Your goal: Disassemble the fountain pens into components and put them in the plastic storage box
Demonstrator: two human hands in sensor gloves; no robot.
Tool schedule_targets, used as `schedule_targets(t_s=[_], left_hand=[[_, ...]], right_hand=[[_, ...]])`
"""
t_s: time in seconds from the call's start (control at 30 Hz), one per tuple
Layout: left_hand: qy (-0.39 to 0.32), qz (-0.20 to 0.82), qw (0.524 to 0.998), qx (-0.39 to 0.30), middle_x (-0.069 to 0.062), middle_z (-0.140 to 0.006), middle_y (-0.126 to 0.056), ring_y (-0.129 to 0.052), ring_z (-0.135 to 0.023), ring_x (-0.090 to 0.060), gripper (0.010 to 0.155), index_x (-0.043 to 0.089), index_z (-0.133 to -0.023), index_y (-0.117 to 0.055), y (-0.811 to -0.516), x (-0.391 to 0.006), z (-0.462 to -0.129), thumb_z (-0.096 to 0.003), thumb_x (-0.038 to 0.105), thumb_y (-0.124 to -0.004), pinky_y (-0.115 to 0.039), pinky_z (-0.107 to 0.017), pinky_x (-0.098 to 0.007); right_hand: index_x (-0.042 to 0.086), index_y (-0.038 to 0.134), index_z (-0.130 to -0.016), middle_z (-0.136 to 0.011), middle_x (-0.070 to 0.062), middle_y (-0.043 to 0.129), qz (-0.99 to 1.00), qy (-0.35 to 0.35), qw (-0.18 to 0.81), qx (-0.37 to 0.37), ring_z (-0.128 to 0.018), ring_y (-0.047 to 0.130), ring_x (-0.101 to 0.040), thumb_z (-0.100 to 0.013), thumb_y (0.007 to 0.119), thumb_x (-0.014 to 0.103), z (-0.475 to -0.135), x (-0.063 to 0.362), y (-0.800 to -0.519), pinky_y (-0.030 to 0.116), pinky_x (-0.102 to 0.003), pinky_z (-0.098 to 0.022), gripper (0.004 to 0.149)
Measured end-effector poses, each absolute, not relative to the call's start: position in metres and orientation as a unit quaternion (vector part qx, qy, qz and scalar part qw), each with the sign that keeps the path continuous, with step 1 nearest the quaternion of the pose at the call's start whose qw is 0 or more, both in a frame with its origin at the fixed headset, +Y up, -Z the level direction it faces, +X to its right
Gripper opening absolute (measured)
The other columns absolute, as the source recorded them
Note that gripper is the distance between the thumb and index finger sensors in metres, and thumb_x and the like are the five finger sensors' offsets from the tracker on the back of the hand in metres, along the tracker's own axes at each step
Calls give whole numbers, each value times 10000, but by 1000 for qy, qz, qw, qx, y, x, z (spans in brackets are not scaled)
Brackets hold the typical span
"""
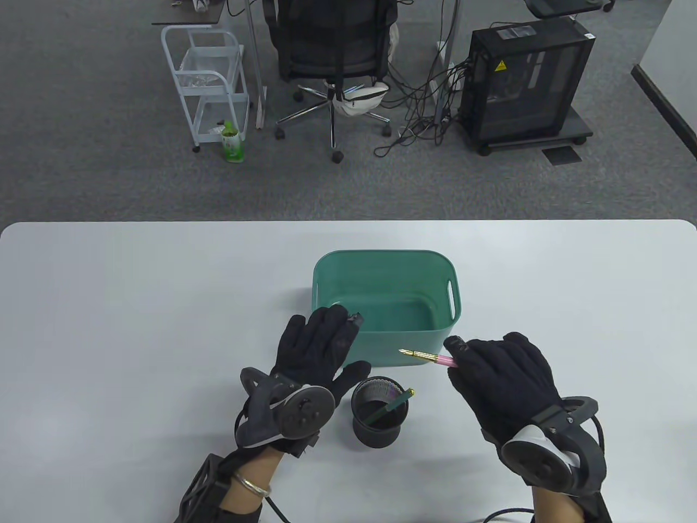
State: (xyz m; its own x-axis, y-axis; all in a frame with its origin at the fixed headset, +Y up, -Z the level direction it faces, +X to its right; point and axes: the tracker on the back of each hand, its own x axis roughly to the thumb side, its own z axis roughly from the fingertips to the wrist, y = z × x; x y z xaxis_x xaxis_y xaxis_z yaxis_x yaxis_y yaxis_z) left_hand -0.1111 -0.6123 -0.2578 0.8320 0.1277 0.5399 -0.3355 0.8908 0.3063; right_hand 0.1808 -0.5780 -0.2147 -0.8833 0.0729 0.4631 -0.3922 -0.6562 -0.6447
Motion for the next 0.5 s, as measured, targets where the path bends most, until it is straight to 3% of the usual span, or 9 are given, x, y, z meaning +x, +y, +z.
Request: schedule_targets(t_s=[0.5], left_hand=[[-311,116,906,263,-150,-1272,-615,-600,-1161,-370,721,164,-1229,-568,-602,-107,-226,-645,571,-681,-387,-879,-597]], right_hand=[[317,844,-948,-847,57,876,895,-376,108,215,-757,866,-134,-550,712,482,-219,170,-585,617,-479,-757,451]])
